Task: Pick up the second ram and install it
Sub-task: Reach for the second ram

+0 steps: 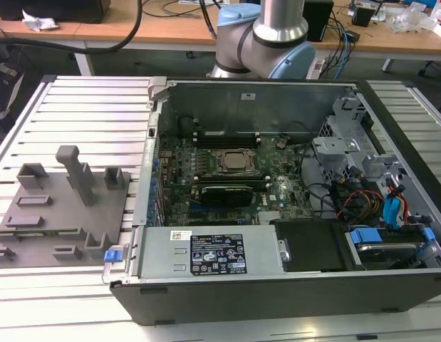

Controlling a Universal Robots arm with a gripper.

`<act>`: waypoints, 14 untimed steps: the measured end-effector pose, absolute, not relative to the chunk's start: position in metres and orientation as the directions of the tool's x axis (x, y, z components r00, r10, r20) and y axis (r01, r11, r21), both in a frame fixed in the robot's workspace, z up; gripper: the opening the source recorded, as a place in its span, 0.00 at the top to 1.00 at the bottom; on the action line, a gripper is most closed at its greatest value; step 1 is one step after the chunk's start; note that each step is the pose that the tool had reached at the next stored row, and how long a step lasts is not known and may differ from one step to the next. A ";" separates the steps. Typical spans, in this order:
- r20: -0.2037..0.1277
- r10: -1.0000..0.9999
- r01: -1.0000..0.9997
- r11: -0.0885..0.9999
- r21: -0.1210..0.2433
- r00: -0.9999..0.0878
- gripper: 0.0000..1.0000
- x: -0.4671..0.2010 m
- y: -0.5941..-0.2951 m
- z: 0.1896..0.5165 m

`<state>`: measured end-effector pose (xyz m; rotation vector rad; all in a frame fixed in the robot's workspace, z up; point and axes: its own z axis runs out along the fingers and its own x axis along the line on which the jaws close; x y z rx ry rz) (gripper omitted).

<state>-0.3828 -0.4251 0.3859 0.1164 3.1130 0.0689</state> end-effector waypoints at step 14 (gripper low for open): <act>-0.024 0.075 0.074 0.996 0.045 -0.997 0.89 -0.385 -0.440 0.385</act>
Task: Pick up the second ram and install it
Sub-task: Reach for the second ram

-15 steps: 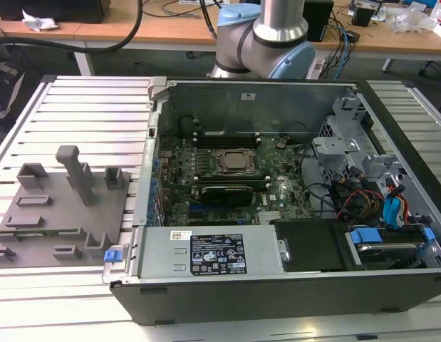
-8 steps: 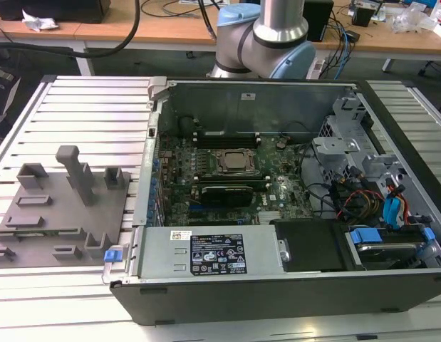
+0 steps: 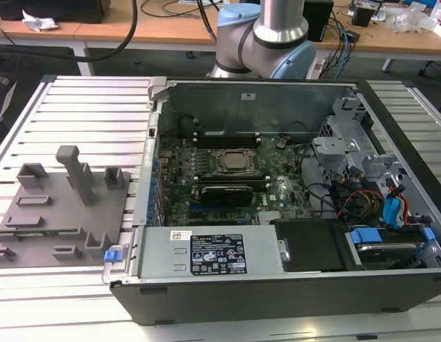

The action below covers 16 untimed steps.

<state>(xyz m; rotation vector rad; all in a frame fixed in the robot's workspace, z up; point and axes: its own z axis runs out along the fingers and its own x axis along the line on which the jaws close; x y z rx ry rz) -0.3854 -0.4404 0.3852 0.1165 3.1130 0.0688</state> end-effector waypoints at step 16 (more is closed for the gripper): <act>-0.024 0.075 0.074 0.996 0.045 -0.997 0.89 -0.387 -0.451 0.385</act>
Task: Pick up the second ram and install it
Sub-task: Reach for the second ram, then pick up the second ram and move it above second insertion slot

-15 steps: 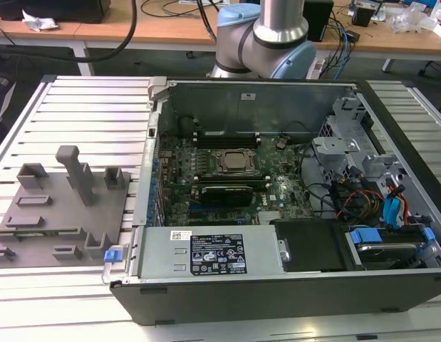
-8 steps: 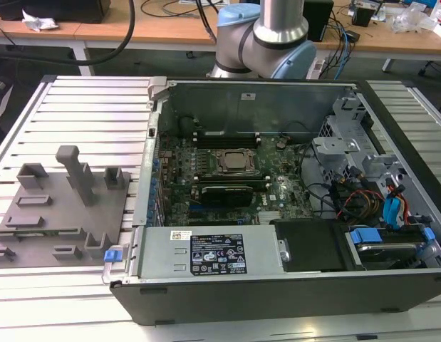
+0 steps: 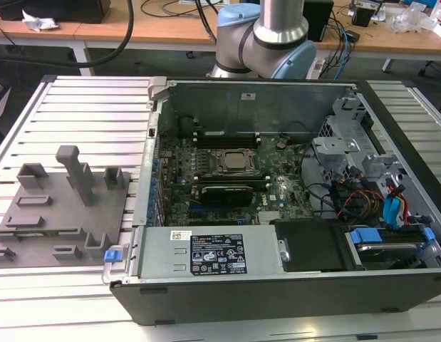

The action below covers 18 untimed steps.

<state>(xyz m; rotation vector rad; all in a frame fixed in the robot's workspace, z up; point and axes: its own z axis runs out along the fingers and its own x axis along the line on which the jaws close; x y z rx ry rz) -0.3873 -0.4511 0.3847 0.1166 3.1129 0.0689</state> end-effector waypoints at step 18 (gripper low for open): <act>-0.024 -0.049 -0.050 0.998 0.045 -0.998 0.89 -0.387 -0.451 0.385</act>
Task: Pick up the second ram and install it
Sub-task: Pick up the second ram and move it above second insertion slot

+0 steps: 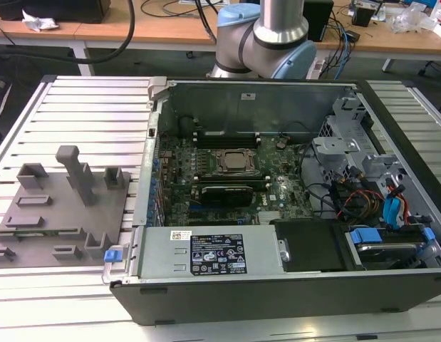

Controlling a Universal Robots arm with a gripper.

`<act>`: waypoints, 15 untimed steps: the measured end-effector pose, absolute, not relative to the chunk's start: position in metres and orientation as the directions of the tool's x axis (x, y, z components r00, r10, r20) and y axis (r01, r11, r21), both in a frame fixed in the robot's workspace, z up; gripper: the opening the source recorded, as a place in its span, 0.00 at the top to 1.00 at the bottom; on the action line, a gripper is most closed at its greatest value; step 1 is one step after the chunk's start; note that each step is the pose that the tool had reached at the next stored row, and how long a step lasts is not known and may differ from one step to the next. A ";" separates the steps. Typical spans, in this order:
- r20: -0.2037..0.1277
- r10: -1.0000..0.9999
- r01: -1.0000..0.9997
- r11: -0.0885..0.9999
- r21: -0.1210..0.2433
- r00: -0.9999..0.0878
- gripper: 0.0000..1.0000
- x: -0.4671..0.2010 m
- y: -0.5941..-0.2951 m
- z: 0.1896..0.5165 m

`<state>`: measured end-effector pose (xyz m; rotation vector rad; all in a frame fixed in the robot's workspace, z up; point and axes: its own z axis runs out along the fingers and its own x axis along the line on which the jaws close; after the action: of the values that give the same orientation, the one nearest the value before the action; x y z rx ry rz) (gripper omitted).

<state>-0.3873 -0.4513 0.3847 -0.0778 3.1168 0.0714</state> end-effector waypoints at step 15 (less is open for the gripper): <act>-0.024 -0.378 -0.379 0.924 0.045 -0.925 0.89 -0.387 -0.451 0.385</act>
<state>-0.3873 -0.4513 0.3847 -0.6035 3.0670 0.0765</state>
